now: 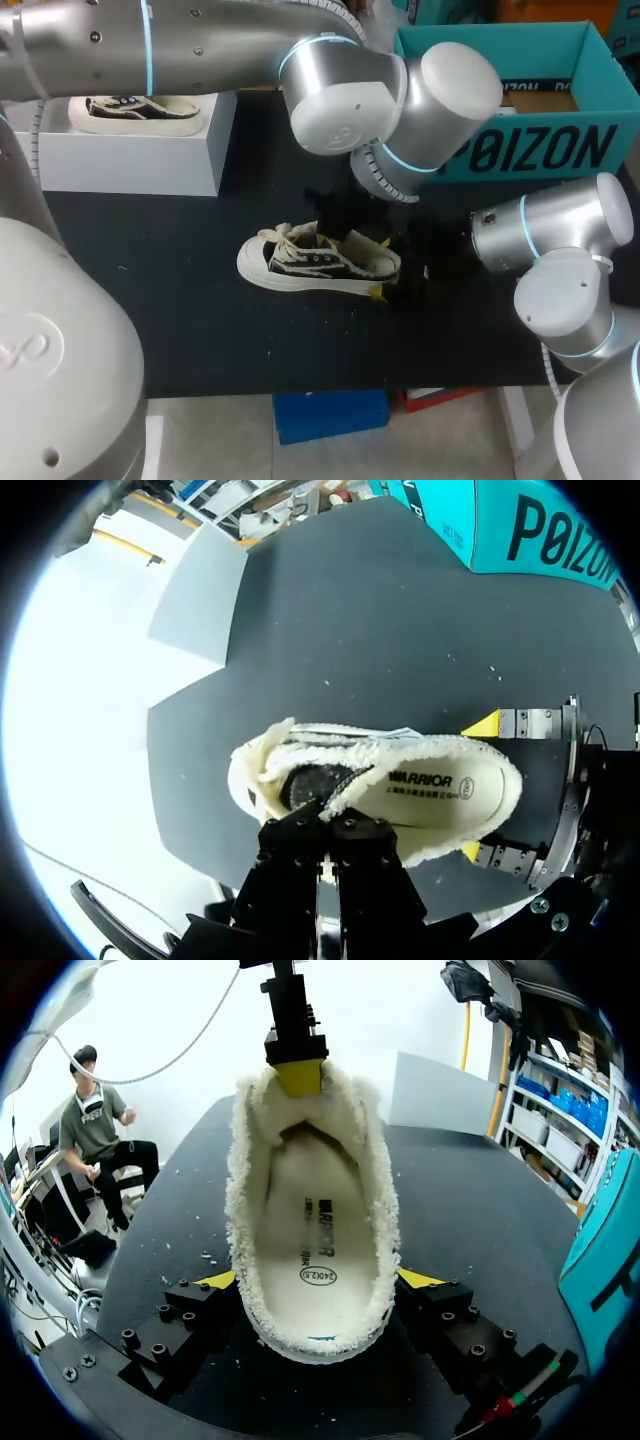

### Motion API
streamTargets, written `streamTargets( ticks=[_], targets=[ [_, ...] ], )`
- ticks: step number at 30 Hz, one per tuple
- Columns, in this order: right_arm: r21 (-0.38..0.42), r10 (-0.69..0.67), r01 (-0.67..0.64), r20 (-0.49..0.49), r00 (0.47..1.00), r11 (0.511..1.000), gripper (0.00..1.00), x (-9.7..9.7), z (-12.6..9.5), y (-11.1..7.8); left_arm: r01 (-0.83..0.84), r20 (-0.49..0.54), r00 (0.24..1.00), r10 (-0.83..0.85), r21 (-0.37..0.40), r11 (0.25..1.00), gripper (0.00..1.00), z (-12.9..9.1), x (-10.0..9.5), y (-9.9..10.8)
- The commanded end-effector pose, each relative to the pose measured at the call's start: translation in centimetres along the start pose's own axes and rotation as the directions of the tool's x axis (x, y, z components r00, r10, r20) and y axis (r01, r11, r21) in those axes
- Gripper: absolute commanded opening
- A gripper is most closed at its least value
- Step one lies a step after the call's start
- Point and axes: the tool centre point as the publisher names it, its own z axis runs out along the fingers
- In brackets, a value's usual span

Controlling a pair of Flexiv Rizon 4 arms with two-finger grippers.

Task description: Take the shoe out of the shoebox, open the shoe tongue, remove and reinsert the insole, then place the shoe into the shoebox

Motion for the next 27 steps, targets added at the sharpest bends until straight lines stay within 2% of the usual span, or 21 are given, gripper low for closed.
streamTargets(
  ticks=[1,17,27],
  targets=[
    [0.000,0.001,-0.001,0.001,1.000,1.000,0.00,0.0,0.2,0.0,0.007,-0.010,1.000,-0.007,0.015,1.000,0.00,-0.7,-0.7,0.2],
    [0.000,0.001,-0.001,0.001,1.000,1.000,0.00,0.0,0.2,0.0,0.053,-0.019,0.998,-0.052,0.068,0.996,0.00,-2.1,-2.6,-0.6],
    [0.000,0.001,-0.001,0.001,1.000,1.000,0.00,0.0,0.2,0.0,0.100,-0.020,0.995,-0.099,0.067,0.993,0.00,-1.5,-4.5,0.0]
  ],
)
